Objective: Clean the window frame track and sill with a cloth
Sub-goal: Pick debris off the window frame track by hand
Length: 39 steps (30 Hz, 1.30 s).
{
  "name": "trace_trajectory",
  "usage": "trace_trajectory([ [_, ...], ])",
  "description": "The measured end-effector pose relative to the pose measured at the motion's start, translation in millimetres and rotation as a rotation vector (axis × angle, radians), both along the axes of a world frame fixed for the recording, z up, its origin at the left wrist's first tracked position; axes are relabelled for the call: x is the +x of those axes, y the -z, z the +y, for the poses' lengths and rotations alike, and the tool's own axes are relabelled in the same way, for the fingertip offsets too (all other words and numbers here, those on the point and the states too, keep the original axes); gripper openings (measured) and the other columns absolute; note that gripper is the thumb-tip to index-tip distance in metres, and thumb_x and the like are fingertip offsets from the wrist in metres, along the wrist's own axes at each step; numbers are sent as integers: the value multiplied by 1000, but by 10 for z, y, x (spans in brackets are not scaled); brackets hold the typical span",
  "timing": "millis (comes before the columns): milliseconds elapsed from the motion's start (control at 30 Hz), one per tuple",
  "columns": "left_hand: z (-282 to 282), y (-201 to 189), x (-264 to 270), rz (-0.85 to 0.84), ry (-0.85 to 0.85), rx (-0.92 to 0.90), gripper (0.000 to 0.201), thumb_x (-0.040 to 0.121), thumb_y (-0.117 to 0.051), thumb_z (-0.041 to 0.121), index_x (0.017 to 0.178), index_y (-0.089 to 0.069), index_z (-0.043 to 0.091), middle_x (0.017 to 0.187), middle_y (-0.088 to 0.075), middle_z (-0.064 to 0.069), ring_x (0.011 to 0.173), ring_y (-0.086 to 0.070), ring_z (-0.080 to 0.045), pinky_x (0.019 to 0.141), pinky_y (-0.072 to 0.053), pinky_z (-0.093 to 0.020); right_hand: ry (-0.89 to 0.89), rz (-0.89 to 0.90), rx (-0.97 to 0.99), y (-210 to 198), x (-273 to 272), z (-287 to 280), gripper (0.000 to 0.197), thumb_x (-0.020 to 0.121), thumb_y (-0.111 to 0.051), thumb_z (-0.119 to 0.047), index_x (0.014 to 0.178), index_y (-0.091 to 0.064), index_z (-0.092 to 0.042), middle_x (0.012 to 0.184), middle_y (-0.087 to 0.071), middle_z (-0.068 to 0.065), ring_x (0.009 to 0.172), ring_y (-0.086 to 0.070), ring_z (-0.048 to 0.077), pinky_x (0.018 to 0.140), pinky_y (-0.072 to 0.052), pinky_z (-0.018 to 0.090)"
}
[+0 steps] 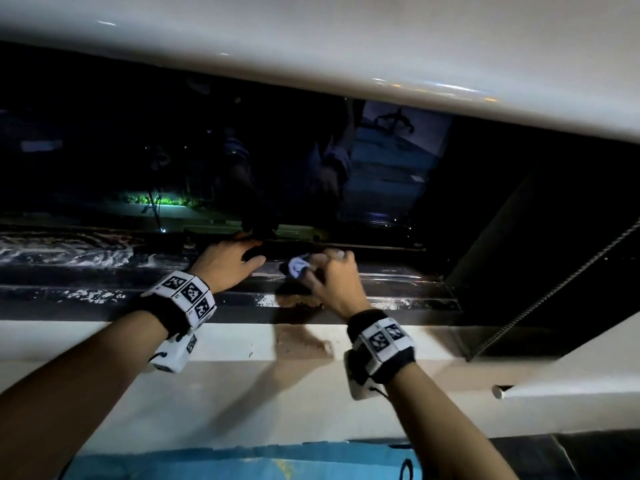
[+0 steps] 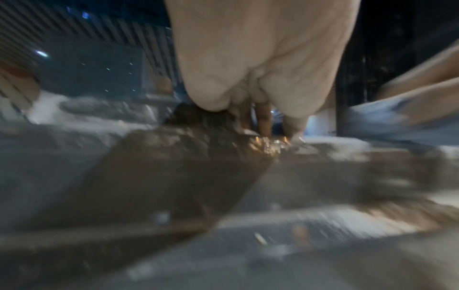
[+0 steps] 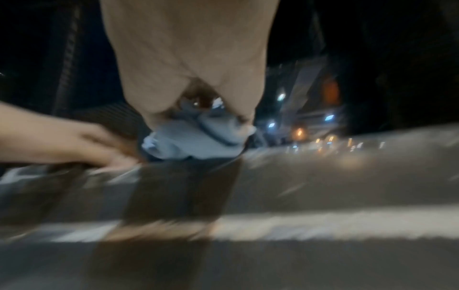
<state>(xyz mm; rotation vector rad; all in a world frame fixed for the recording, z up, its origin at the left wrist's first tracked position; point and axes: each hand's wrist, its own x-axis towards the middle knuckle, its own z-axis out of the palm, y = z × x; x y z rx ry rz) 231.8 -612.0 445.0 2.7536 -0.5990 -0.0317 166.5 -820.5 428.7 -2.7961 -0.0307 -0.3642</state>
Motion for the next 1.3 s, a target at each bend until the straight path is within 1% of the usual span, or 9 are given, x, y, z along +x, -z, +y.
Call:
trace_trajectory([
  [167,150,-4,5,-12,23,-18,43,94,-44,46,134,-47,29,133,-55,-3,104,-60,-24,81,-47,-31,364,-22,9,-163,68,-678,45,81,-42,-47,106,-66,-18,112,-62,20,105,-54,41,88,-42,43],
  [300,132,28,-50,-80,20,72,45,96,-37,49,138,-42,34,142,-46,3,115,-56,-25,85,-50,-35,406,178,-100,79,198,-329,61,84,-33,-51,131,-48,-13,140,-33,33,131,-23,49,109,-19,52],
  [467,119,18,-53,-78,-11,84,43,95,-39,49,135,-45,34,136,-53,0,113,-56,-28,84,-47,-35,33,27,-29,58,76,458,49,76,-34,-40,95,-64,-7,99,-63,29,97,-55,45,87,-43,47],
  [600,117,27,-57,-94,-9,90,43,95,-38,49,135,-46,34,139,-50,2,113,-56,-26,83,-46,-33,-197,-19,183,-131,-92,144,20,78,-53,-26,86,-65,-12,93,-68,12,88,-59,26,83,-44,34],
  [667,127,34,-54,-102,3,88,44,95,-36,51,135,-46,35,140,-48,4,111,-58,-25,80,-49,-32,-99,-141,276,-205,-109,-246,15,80,-52,-21,79,-67,-16,86,-71,6,78,-60,15,78,-46,30],
  [733,122,34,-61,-107,6,84,43,95,-36,51,134,-46,36,142,-46,7,109,-59,-23,79,-50,-31,133,-252,202,-249,-99,-690,22,81,-50,-26,89,-69,-18,91,-72,9,84,-64,28,79,-49,36],
  [833,111,9,-76,-105,-13,80,42,95,-37,50,134,-46,36,142,-45,10,110,-59,-23,82,-50,-31,480,-46,-34,-184,-56,-1093,29,87,-51,-28,104,-63,-7,99,-64,28,98,-57,44,86,-44,48],
  [967,97,-11,-102,-100,-35,107,42,95,-37,50,134,-47,37,143,-43,13,111,-57,-22,81,-48,-30,585,176,-93,24,141,-1020,58,82,-39,-43,121,-48,-1,127,-45,34,121,-37,48,100,-31,58],
  [1300,76,-23,-97,-124,-36,97,40,95,-40,47,133,-49,35,140,-48,10,111,-57,-24,81,-47,-30,108,-132,230,-421,-145,-919,23,82,-56,-10,102,-64,-4,101,-67,21,93,-62,36,77,-39,31],
])
